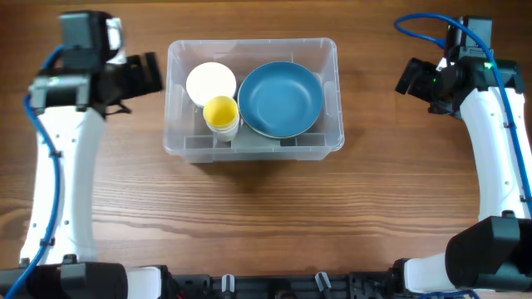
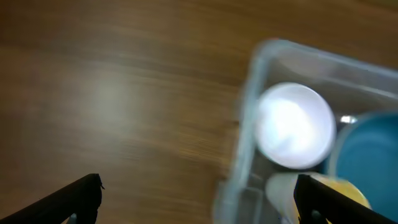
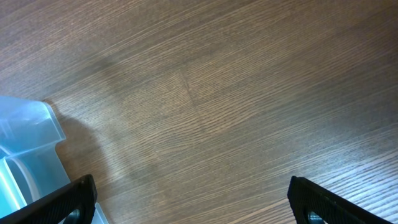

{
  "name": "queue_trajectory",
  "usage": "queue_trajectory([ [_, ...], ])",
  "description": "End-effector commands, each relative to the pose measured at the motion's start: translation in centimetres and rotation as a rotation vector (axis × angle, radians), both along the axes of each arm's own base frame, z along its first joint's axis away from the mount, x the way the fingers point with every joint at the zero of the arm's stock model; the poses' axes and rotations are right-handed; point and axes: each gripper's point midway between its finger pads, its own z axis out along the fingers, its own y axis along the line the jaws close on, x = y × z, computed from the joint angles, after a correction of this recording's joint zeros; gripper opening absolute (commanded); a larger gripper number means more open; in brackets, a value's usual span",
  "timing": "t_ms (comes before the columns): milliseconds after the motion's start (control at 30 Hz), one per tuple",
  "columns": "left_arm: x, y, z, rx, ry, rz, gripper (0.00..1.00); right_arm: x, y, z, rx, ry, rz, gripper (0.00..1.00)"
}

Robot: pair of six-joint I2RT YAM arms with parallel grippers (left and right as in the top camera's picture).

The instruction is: Pack container

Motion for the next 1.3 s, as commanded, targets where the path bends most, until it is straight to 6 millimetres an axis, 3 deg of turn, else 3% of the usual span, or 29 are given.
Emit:
queue_trajectory([
  [0, -0.5, 4.7, 0.6, -0.01, -0.022, 0.143, 1.0, 0.0, -0.1, 0.9, -0.013, -0.025, -0.007, 1.0],
  [200, -1.1, 7.3, 0.6, -0.009, -0.024, 0.209, 1.0, 0.0, -0.1, 0.9, -0.012, -0.025, -0.008, 1.0],
  [867, -1.1, 7.3, 0.6, -0.009, -0.024, 0.209, 1.0, -0.1, -0.1, 1.5, -0.014, -0.041, -0.008, 1.0],
  [933, -1.1, 7.3, 0.6, -0.009, -0.024, 0.209, 1.0, -0.5, 0.0, 3.1, -0.018, -0.085, -0.006, 1.0],
  [1100, -1.1, 7.3, 0.6, -0.009, -0.024, 0.209, 1.0, -3.0, 2.3, 10.3, -0.027, -0.292, 0.05, 1.0],
  [1167, -1.1, 7.3, 0.6, -0.009, -0.024, 0.209, 1.0, -5.4, 4.5, 14.8, -0.022, -0.431, 0.114, 1.0],
  [1267, -1.1, 7.3, 0.6, -0.009, -0.024, 0.209, 1.0, -9.0, 7.1, 19.2, 0.001, -0.583, 0.2, 1.0],
])
